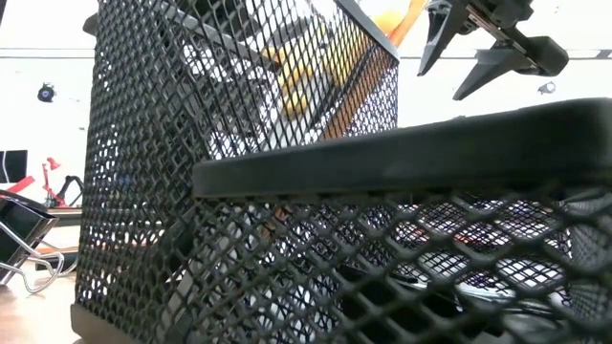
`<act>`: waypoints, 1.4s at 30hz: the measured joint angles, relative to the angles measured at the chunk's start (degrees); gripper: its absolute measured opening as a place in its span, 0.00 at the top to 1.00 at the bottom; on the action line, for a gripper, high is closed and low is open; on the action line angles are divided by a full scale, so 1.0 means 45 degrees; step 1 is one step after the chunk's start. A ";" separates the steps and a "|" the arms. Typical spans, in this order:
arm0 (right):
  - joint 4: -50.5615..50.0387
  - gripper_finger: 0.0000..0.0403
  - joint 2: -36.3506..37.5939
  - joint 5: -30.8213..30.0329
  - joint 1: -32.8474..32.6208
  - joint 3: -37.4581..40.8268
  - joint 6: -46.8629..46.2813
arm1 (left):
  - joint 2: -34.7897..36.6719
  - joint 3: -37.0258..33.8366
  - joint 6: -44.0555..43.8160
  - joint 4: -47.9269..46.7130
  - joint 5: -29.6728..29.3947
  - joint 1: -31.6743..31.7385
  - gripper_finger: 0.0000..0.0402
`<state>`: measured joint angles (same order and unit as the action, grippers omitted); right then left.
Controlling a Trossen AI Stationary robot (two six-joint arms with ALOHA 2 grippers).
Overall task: Pick and place office supplies into organizer
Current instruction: Put the left pencil into the desk organizer
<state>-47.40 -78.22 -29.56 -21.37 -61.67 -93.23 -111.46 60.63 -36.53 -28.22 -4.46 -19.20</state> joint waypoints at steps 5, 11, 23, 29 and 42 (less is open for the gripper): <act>0.0000 0.42 0.0000 -0.0005 0.0000 -0.0002 0.0044 | 0.0000 -0.0036 0.0376 0.0135 -0.0011 0.0035 0.96; 0.0000 0.42 0.0000 -0.0005 0.0000 -0.0004 0.0044 | 0.0015 -0.0071 0.0533 0.0168 0.0127 0.0184 0.99; -0.0008 0.42 0.0000 -0.0097 0.0000 -0.0004 0.0092 | 0.0974 -0.0163 0.1200 0.0051 -0.0402 0.0398 1.00; -0.0024 0.42 0.0000 -0.0122 0.0000 -0.0002 0.0133 | 0.1710 -0.0198 0.1221 -0.0083 -0.1046 0.0700 1.00; -0.0037 0.42 0.0000 -0.0139 0.0000 0.0011 0.0200 | 0.2384 -0.0206 0.1224 -0.0507 -0.1209 0.0942 0.99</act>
<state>-47.56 -78.22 -30.19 -21.37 -61.63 -92.33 -100.73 59.70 -31.03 -30.50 -9.90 -14.96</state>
